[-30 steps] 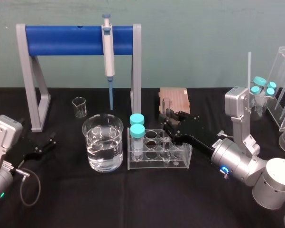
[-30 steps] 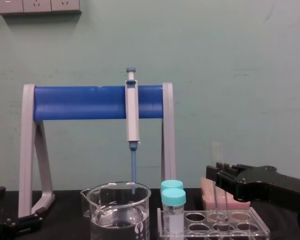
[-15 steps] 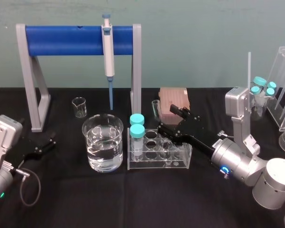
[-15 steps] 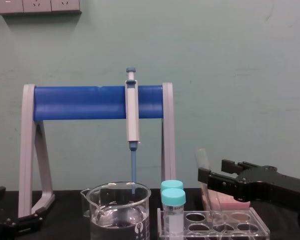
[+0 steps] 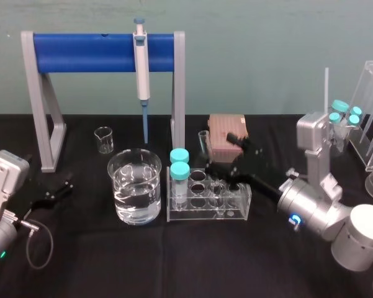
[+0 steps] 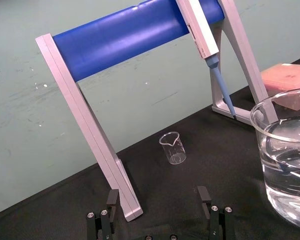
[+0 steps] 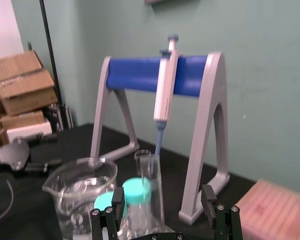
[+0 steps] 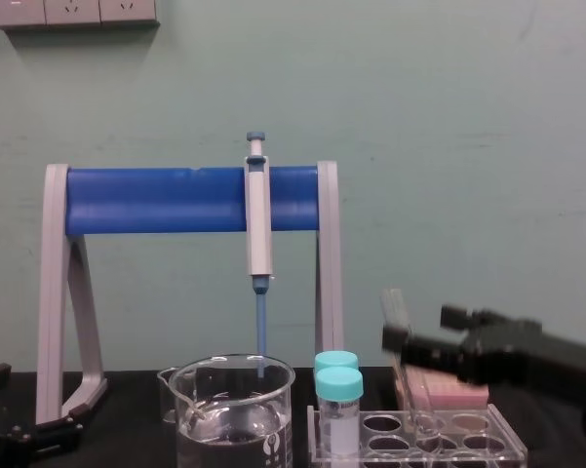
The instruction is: Hold the test tube with one hand and immerse one end into the beaker, then return it to the test tube rack.
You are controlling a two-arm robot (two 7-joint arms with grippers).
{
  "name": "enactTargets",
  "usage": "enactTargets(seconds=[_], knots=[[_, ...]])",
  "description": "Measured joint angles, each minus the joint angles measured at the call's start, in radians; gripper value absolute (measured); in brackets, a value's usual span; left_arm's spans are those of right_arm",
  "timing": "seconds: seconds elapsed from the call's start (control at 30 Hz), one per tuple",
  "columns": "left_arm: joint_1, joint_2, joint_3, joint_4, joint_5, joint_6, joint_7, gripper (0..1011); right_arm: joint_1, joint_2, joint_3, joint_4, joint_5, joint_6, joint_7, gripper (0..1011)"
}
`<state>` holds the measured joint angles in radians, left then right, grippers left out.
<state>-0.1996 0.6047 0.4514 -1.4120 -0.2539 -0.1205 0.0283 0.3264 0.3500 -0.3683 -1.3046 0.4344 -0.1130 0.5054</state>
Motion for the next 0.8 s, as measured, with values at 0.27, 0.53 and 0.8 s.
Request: enactTargets(seconds=[0.27, 0.53, 0.8], knots=[[0.0, 0.0, 0.0, 0.0, 0.0, 0.0, 0.0, 1000, -0.018, 0.021, 0.056, -0.081, 0.028, -0.038, -0.013, 1000], [0.0, 0.0, 0.0, 0.0, 0.0, 0.0, 0.0, 1000, -0.113, 0.067, 0.161, -0.179, 0.019, -0.027, -0.122, 1002], [0.0, 0.0, 0.0, 0.0, 0.0, 0.0, 0.0, 1000, -0.159, 0.061, 0.208, -0.166, -0.025, 0.008, -0.207, 1002]])
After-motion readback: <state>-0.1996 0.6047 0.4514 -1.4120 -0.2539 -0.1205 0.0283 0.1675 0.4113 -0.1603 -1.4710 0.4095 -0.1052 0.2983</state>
